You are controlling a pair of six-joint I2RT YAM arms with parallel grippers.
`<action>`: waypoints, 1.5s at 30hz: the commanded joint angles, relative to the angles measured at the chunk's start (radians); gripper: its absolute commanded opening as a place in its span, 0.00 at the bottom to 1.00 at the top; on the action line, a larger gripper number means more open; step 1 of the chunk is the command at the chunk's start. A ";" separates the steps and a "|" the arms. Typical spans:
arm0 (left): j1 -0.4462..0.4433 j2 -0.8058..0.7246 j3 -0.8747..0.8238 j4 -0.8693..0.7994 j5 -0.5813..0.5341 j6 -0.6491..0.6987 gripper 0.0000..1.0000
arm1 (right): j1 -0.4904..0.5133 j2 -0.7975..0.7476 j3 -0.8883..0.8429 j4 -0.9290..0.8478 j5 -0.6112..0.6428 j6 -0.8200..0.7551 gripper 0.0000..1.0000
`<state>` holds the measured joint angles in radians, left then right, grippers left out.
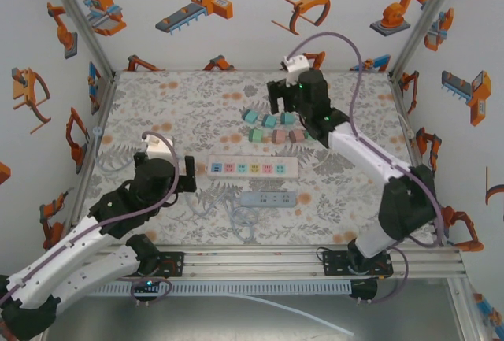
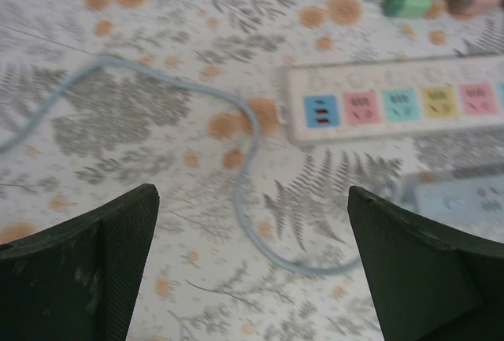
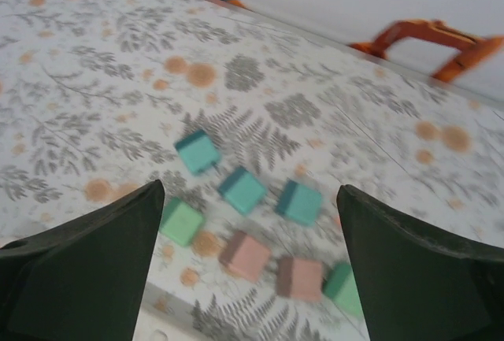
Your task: Pull the plug off the socket
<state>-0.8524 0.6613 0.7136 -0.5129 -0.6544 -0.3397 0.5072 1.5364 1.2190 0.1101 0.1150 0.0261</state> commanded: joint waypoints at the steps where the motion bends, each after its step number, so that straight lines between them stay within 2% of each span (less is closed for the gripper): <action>1: 0.019 0.013 -0.024 0.105 -0.247 0.180 0.97 | -0.023 -0.166 -0.201 0.136 0.272 0.011 0.86; 3: 0.041 0.025 -0.037 0.142 -0.286 0.226 0.97 | -0.037 -0.266 -0.301 0.129 0.369 0.012 0.89; 7: 0.132 0.022 -0.122 0.316 -0.261 0.335 0.97 | -0.068 -0.452 -0.516 0.143 0.558 0.043 0.98; 11: 0.296 0.007 -0.225 0.425 -0.167 0.271 0.97 | -0.102 -0.594 -0.690 0.175 0.657 0.076 0.99; 14: 0.410 0.011 -0.299 0.497 -0.150 0.243 0.97 | -0.154 -0.649 -0.791 0.229 0.692 0.055 1.00; 16: 0.461 0.016 -0.350 0.556 -0.168 0.239 0.97 | -0.212 -0.649 -0.850 0.279 0.664 0.041 1.00; 19: 0.503 0.039 -0.419 0.668 -0.183 0.239 0.97 | -0.301 -0.585 -0.895 0.302 0.614 0.117 1.00; 21: 0.534 0.077 -0.456 0.735 -0.185 0.227 0.97 | -0.351 -0.507 -0.906 0.343 0.584 0.161 1.00; 25: 0.587 0.175 -0.487 0.862 -0.181 0.234 0.97 | -0.385 -0.292 -0.888 0.505 0.540 0.123 0.99; 28: 0.653 0.261 -0.506 0.981 -0.108 0.224 0.97 | -0.399 -0.157 -0.829 0.601 0.483 0.076 0.99; 30: 0.714 0.324 -0.506 1.044 -0.024 0.185 0.97 | -0.414 -0.051 -0.819 0.701 0.392 0.045 1.00; 31: 0.734 0.348 -0.497 1.050 0.010 0.173 0.97 | -0.419 -0.033 -0.802 0.711 0.377 0.034 1.00; 32: 0.756 0.379 -0.490 1.074 0.052 0.163 0.97 | -0.434 -0.049 -0.782 0.632 0.332 0.063 1.00; 37: 0.803 0.526 -0.453 1.212 0.205 0.173 0.97 | -0.474 -0.047 -0.857 0.755 0.161 0.047 1.00; 38: 0.806 0.558 -0.442 1.242 0.242 0.183 0.97 | -0.488 -0.004 -0.882 0.832 0.116 0.041 0.99; 39: 0.808 0.586 -0.430 1.261 0.266 0.191 0.97 | -0.489 0.033 -0.899 0.936 0.108 0.025 1.00; 40: 0.809 0.620 -0.413 1.278 0.292 0.192 0.97 | -0.492 -0.009 -0.893 0.847 0.104 0.049 1.00; 42: 0.811 0.681 -0.379 1.294 0.342 0.220 0.97 | -0.499 0.017 -0.873 0.858 0.138 0.055 1.00; 43: 0.812 0.720 -0.369 1.313 0.336 0.221 0.97 | -0.500 -0.001 -0.858 0.793 0.161 0.077 0.99; 45: 0.825 0.797 -0.369 1.404 0.353 0.218 0.97 | -0.500 0.004 -0.865 0.818 0.156 0.071 0.99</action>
<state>-0.0448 1.3853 0.3237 0.7383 -0.3855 -0.1394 0.0147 1.5402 0.3431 0.8589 0.2798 0.0795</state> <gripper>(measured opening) 0.973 0.994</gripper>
